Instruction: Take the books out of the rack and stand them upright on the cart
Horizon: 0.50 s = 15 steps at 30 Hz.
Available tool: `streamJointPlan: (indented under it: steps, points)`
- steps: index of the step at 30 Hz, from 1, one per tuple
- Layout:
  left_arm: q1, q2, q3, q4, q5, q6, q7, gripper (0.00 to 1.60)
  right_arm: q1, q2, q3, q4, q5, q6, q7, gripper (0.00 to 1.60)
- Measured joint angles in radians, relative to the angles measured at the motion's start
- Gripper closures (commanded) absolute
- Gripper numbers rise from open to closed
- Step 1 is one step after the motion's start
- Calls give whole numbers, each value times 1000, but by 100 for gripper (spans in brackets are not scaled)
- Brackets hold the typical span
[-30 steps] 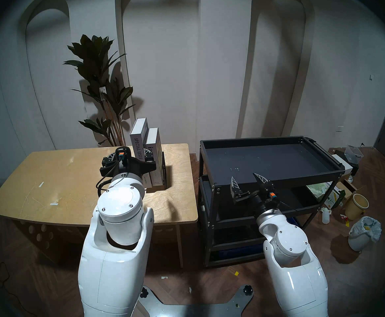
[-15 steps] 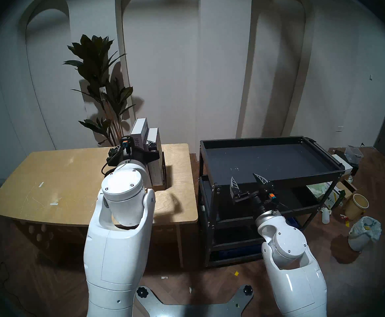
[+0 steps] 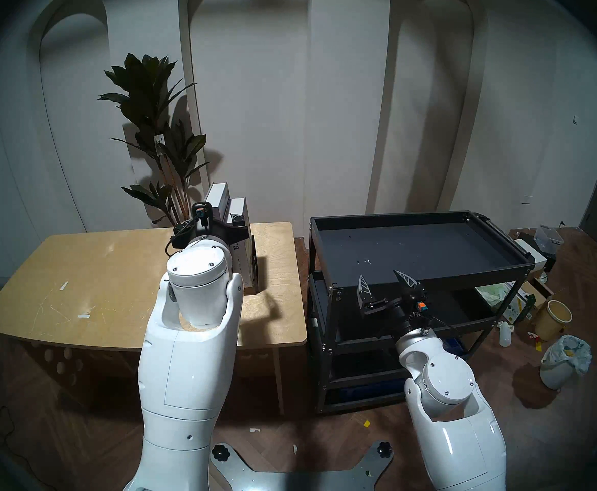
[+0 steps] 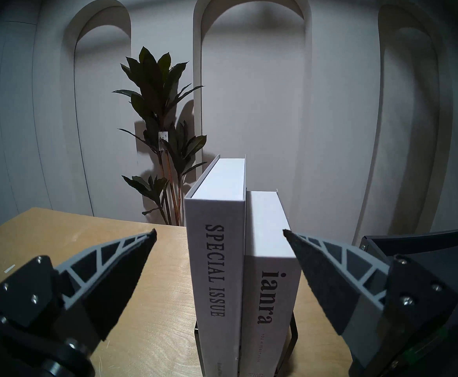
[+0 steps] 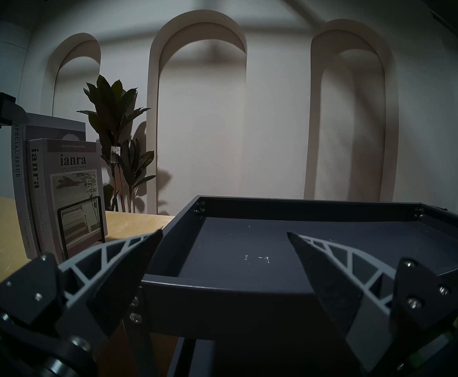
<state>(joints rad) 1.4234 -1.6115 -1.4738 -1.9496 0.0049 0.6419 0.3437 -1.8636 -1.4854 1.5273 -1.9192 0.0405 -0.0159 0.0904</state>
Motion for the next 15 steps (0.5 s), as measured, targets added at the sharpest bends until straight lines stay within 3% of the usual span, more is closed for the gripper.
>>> streamJointPlan:
  steps: [8, 15]
  points:
    - [-39, 13, -25, 43, -5, -17, -18, 0, -3, 0, -1, -8, 3, -1, -7, 0]
    - [-76, 20, -64, 71, -79, -13, -88, 0, -7, 0, -3, -13, 3, -1, -15, 0]
